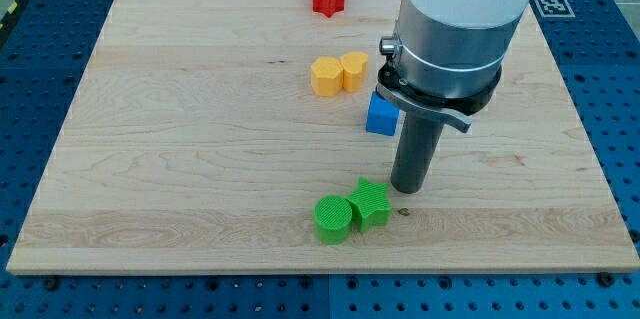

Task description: Point your arm at the blue cube

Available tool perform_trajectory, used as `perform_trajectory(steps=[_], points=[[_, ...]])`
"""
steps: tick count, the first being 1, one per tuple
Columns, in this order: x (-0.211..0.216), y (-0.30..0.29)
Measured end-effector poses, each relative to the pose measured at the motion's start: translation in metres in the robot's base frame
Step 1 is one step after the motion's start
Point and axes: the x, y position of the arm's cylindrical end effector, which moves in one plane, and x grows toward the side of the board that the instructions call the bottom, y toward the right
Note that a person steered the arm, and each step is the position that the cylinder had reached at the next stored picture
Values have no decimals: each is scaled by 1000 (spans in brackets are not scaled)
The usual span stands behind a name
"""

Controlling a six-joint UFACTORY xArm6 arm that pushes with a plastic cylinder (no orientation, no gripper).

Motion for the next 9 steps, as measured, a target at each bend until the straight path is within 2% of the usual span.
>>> perform_trajectory(steps=[4, 6, 8, 9], points=[[26, 0], [-1, 0], [-6, 0], [-34, 0]])
